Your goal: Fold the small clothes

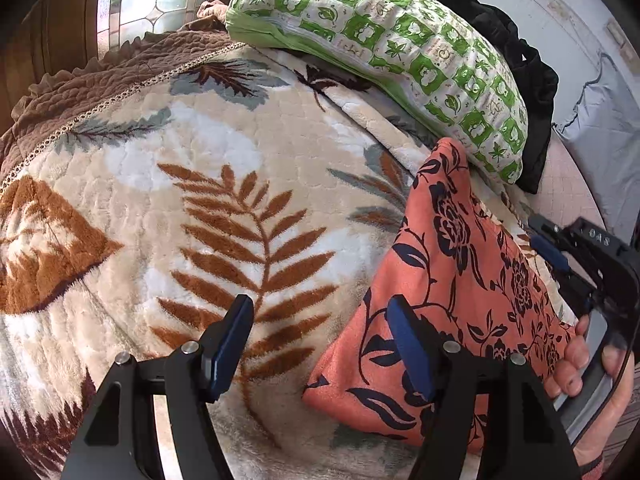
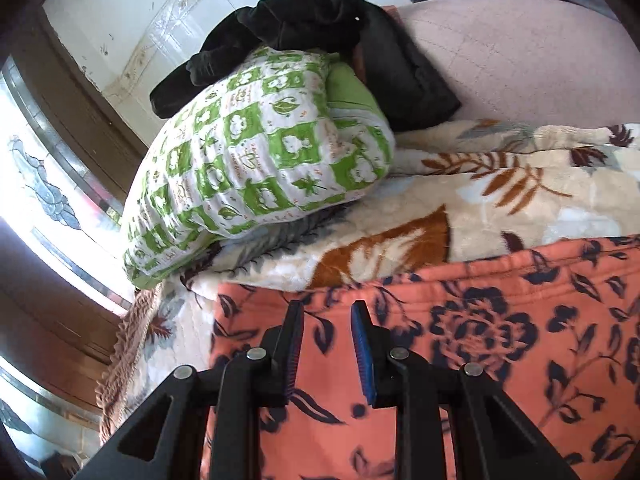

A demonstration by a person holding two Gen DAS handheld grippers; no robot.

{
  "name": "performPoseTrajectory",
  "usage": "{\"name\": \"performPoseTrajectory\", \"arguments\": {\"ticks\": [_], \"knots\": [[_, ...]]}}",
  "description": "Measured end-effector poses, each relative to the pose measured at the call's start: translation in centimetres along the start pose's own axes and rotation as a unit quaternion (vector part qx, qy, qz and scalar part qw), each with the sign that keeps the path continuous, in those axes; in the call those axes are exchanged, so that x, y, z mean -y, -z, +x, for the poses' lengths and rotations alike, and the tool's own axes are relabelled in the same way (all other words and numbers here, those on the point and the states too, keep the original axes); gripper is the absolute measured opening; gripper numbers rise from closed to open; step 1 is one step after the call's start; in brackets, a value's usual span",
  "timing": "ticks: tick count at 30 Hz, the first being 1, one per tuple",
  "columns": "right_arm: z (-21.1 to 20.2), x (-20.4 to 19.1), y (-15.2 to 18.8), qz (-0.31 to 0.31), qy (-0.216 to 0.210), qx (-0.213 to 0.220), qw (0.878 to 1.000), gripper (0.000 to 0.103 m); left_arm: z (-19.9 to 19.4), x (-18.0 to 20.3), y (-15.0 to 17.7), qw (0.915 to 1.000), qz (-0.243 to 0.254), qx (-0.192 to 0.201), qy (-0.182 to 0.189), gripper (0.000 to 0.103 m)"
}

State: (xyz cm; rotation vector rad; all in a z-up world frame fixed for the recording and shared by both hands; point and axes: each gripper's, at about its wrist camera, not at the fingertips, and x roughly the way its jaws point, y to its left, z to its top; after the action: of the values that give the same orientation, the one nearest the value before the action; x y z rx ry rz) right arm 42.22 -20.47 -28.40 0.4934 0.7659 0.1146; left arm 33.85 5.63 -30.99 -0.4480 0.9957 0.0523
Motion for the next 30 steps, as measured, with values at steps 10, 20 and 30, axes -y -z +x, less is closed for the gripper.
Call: {"name": "performPoseTrajectory", "arguments": {"ticks": [10,20,30], "knots": [[-16.5,15.9,8.2,0.040,0.170,0.045,0.984,0.028,1.5,6.8,3.0,0.9812,0.177,-0.017,-0.075,0.078],[-22.8,19.9,13.8,0.092,0.140,0.061,0.984,0.028,-1.8,9.1,4.2,0.9789,0.184,0.056,-0.068,0.088],[-19.7,20.6,14.3,0.125,0.107,0.057,0.985,0.028,-4.4,14.7,7.4,0.9613,0.254,0.105,-0.019,0.088]]}}
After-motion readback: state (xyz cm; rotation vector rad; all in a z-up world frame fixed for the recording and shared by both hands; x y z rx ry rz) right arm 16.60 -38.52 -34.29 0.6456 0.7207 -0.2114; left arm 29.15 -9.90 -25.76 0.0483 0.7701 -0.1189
